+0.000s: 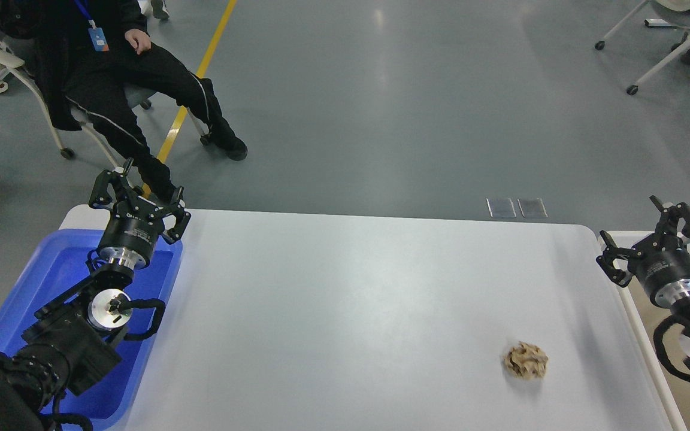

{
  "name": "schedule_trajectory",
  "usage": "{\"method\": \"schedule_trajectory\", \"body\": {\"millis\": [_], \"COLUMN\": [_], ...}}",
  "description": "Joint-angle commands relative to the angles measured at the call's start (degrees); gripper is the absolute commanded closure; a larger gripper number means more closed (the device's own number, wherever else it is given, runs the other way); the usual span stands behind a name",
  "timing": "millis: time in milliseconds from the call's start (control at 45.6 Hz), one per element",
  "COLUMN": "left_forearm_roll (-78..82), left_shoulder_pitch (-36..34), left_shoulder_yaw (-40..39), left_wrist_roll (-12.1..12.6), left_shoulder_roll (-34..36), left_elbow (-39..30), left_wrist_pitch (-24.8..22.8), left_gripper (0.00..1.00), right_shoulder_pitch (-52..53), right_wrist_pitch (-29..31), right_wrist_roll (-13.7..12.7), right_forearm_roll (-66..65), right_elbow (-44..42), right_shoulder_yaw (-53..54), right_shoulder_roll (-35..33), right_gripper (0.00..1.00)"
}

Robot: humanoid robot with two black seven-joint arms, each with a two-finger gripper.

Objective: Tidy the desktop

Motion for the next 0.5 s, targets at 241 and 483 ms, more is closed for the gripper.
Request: {"method": "schedule_trajectory", "body": {"millis": [241,483], "left_forearm_roll": [0.0,0.0], "left_shoulder_pitch": [0.0,-0.1], "left_shoulder_yaw": [0.0,0.0], "left_wrist_roll": [0.0,0.0], "left_shoulder_roll": [0.0,0.0], "left_elbow": [0.0,0.0], "left_wrist_pitch": [0.0,0.0], "left_gripper": [0.00,0.00], "right_shoulder_pitch": [-7.2,-1.5], "right_wrist_pitch": [-0.5,-2.3], "right_wrist_roll": [7.1,7.1], "right_forearm_roll": [-17.6,-17.7], "right_elbow": [11.6,5.1], "right_shoulder_yaw": [11.0,8.0], "right_shoulder_roll": [10.6,11.4], "right_gripper": [0.00,0.00]}}
